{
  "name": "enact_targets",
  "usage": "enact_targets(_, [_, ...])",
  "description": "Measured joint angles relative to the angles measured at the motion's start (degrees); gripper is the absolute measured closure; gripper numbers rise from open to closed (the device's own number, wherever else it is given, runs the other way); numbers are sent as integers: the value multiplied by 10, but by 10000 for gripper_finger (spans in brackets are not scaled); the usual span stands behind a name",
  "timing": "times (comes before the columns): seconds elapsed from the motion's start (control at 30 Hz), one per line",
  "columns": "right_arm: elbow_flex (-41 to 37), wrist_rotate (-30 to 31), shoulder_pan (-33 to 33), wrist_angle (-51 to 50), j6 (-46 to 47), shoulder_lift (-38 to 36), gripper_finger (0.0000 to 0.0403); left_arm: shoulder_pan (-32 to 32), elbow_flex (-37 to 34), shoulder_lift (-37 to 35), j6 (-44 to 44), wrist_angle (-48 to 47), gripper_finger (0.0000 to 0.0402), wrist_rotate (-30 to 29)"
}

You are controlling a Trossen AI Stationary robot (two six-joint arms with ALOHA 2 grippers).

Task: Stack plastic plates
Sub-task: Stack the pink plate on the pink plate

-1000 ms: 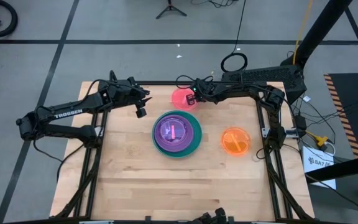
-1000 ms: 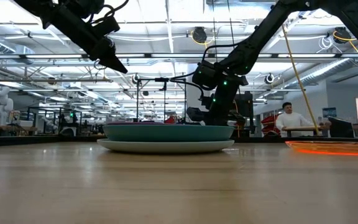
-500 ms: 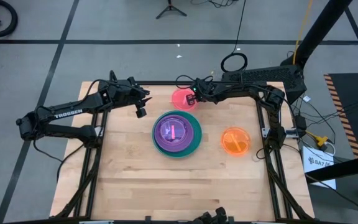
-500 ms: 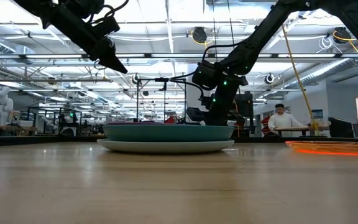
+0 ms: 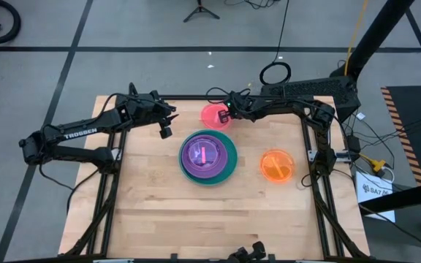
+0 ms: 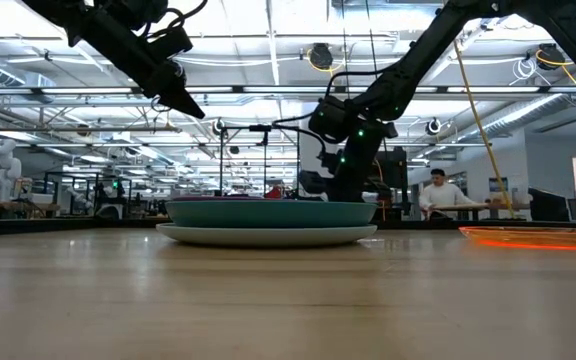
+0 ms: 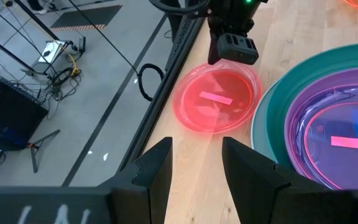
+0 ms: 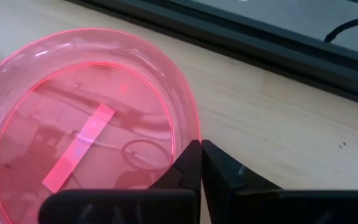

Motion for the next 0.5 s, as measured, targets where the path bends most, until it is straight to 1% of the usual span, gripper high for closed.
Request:
enact_targets(0.23, [0, 1, 0, 19, -9, 0, 403, 0, 0, 0, 0, 0, 254, 0])
enact_targets(0.33, [0, 12, 0, 19, -10, 0, 403, 0, 0, 0, 0, 0, 254, 0])
enact_targets(0.5, [0, 12, 0, 26, -13, -15, 403, 0, 0, 0, 0, 0, 254, 0])
